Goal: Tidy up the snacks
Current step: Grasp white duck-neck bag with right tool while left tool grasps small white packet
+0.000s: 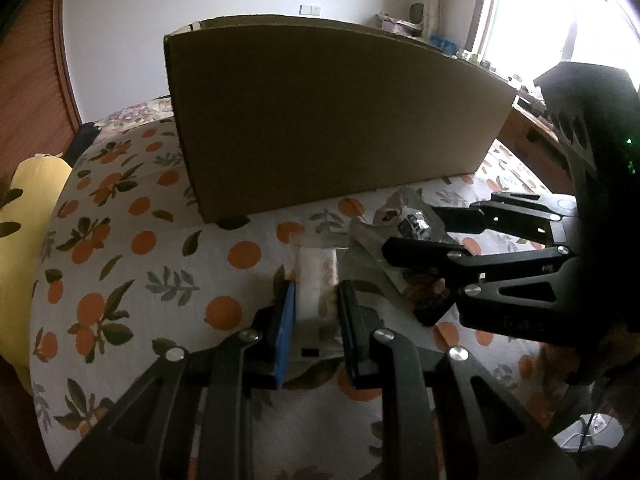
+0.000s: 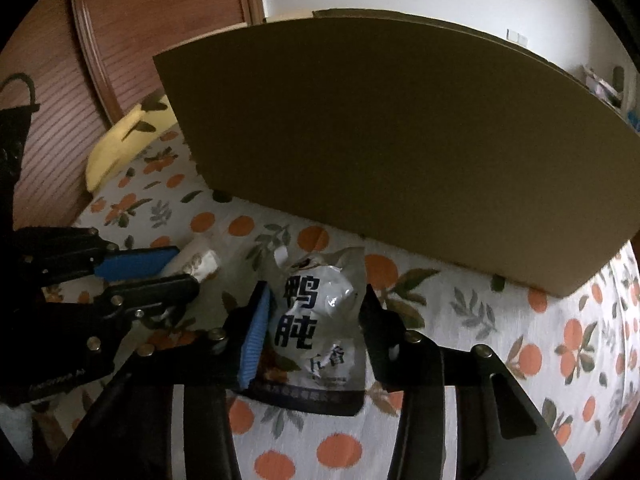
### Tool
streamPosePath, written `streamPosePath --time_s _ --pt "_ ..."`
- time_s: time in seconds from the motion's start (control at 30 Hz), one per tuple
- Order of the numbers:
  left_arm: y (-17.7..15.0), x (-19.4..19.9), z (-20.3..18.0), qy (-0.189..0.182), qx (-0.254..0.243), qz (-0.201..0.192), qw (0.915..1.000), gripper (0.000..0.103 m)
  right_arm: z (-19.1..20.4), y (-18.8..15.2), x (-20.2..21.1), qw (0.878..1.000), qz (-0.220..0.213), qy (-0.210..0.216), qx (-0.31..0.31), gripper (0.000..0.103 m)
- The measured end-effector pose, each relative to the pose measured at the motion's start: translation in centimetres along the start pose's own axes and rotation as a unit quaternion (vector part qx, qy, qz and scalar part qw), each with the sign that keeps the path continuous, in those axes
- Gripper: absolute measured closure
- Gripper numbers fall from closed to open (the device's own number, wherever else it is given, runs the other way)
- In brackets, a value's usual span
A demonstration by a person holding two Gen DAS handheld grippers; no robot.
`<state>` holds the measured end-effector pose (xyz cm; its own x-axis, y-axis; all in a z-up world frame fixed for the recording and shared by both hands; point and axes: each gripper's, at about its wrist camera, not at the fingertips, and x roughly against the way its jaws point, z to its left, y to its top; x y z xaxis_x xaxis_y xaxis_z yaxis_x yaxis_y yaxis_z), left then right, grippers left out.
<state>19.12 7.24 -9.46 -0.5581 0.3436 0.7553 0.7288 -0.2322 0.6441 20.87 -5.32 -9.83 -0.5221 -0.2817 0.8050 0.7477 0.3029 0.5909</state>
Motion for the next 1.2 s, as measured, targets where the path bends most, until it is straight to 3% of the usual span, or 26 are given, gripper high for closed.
streamPosePath --time_s 0.37,0.7,0.9,1.2 --pt "-0.2 0.7 -1.0 0.013 -0.003 -0.001 0.9999 0.083 -0.4 0.3 -0.3 1.0 0.017 0.016 0.011 0.056" --pt "-1.1 2.4 -0.4 0.023 0.011 -0.011 0.9996 0.083 0.9 0.5 -1.0 0.999 0.016 -0.023 0.044 0.047" --pt "-1.3 3.1 -0.2 0.026 0.018 -0.017 0.9994 0.083 1.2 0.3 -0.6 0.999 0.01 -0.025 0.046 0.055" --pt "-1.2 3.8 -1.0 0.027 0.014 -0.024 0.9992 0.083 -0.3 -0.4 2.1 1.0 -0.01 0.026 0.008 0.072"
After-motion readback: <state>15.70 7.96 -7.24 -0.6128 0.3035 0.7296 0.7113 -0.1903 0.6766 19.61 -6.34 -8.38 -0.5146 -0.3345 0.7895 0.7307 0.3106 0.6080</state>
